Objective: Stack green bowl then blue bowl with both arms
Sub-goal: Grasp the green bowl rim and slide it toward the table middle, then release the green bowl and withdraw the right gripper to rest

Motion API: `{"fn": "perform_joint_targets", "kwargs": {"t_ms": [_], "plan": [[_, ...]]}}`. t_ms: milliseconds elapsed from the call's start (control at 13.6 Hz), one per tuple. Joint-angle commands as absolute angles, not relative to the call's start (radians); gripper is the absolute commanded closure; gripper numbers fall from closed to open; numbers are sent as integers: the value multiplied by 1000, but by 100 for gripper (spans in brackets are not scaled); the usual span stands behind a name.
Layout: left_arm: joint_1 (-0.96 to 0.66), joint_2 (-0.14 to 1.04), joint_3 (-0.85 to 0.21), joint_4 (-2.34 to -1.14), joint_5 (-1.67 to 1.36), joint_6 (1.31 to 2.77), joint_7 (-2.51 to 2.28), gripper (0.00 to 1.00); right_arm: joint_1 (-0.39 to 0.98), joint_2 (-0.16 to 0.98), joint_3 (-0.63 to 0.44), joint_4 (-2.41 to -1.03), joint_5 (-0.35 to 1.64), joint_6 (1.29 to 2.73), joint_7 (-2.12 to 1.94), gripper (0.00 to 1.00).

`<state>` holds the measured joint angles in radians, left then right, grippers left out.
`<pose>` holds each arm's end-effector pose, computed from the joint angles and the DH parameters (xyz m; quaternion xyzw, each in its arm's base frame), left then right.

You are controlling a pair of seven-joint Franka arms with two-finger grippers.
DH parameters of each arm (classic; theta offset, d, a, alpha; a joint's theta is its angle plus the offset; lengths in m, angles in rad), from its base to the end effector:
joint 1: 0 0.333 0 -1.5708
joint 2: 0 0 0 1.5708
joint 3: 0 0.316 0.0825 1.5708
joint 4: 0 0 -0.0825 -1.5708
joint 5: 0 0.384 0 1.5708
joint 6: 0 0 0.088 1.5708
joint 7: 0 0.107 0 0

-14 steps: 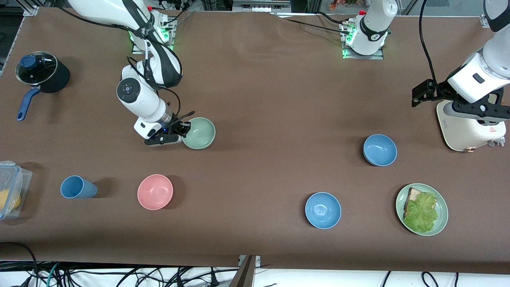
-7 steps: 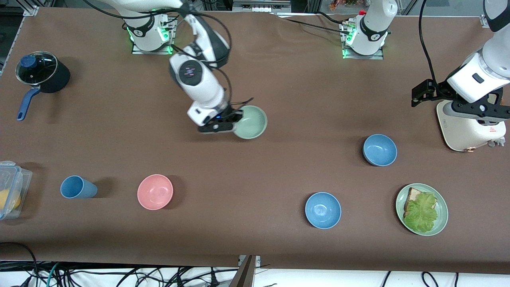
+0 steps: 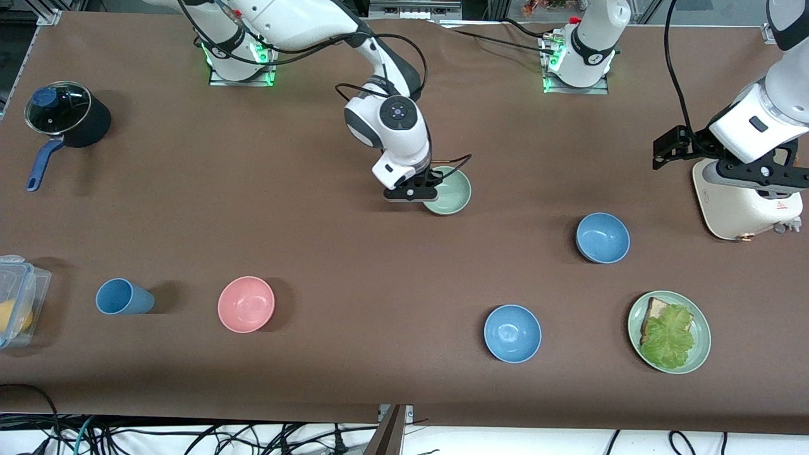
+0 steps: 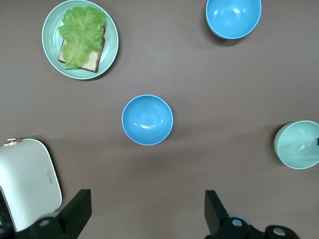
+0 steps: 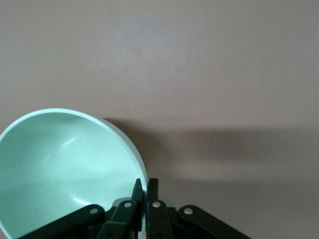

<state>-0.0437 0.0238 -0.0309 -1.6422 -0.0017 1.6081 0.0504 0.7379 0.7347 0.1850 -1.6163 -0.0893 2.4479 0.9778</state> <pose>0.5602 -0.0419 0.5807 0.9976 -0.0624 -0.0290 0.0009 0.4385 0.5498 0.2097 -0.9978 0.0214 -0.0077 0.0625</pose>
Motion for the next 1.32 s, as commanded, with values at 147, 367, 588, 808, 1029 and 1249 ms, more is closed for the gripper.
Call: {"fn": "perform_joint_targets", "kwargs": {"t_ms": [147,367,588,808,1029,1249], "plan": [[-41,37,-37,-1612,25,1589,49,0,765,764,158,-1572,-107,2430,1003,79],[-41,37,-37,-1612,25,1589,48,0,756,750,149,-1516,-100,2363,1003,0],[-41,37,-43,-1612,23,1588,48,0,715,730,141,-1360,-95,2113,991,0],[-41,46,-37,-1612,23,1580,52,0,574,617,143,-1364,-94,2044,932,0],[-31,104,-28,-1606,23,1578,57,0,424,504,141,-1367,-31,1863,660,0],[35,155,-21,-1591,23,1583,92,0,274,358,135,-1409,-12,1700,504,0]]}}
